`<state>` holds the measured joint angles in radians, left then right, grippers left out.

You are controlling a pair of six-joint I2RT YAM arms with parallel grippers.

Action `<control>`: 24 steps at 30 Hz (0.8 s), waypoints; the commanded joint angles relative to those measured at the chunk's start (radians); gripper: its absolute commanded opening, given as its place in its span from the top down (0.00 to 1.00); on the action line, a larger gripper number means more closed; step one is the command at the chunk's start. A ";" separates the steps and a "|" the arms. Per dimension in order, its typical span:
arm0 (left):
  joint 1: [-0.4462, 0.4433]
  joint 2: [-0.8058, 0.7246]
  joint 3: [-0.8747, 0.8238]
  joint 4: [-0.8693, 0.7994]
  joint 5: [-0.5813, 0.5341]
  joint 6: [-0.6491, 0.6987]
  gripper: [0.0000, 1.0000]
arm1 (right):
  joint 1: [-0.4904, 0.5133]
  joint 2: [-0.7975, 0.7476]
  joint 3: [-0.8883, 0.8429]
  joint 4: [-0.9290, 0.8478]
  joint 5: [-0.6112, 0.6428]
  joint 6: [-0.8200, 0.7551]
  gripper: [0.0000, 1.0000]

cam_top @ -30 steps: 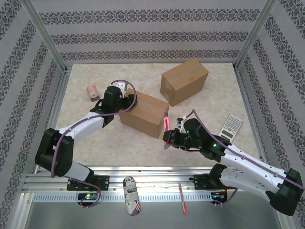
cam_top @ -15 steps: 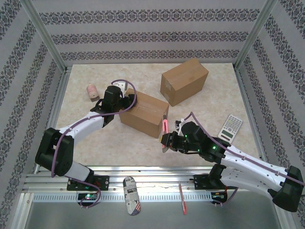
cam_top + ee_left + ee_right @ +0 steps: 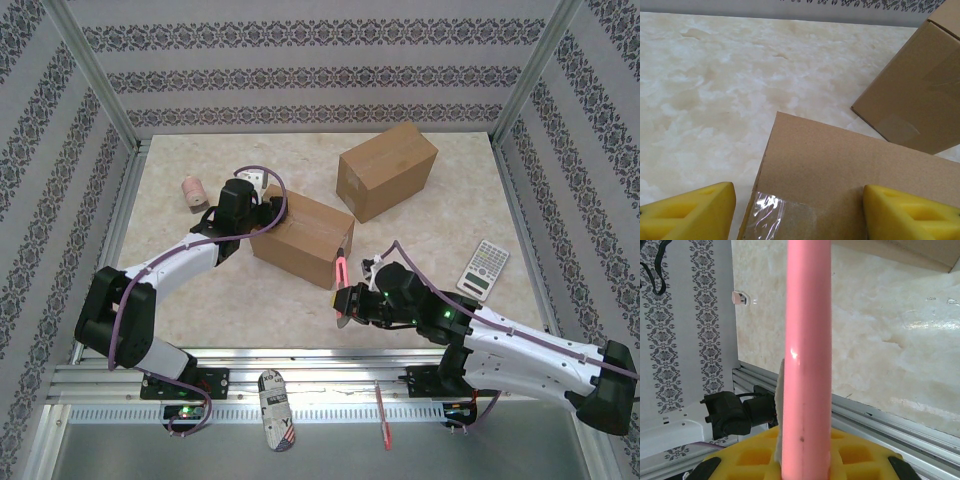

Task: Unpack the express box

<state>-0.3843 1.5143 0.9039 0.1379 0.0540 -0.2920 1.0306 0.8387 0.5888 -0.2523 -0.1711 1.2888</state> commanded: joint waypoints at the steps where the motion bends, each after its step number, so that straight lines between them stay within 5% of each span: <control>1: -0.005 0.129 -0.084 -0.341 -0.065 -0.027 0.33 | 0.058 -0.002 0.023 0.040 -0.108 -0.017 1.00; 16: -0.004 0.013 0.170 -0.492 0.004 0.044 0.22 | -0.051 -0.227 0.064 -0.319 0.081 -0.109 1.00; 24: -0.004 0.031 0.440 -0.595 -0.044 0.115 0.19 | -0.076 -0.086 0.132 -0.446 0.224 -0.222 1.00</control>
<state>-0.3843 1.5257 1.2499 -0.3557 0.0425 -0.2359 0.9573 0.6922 0.6796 -0.6262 -0.0399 1.1416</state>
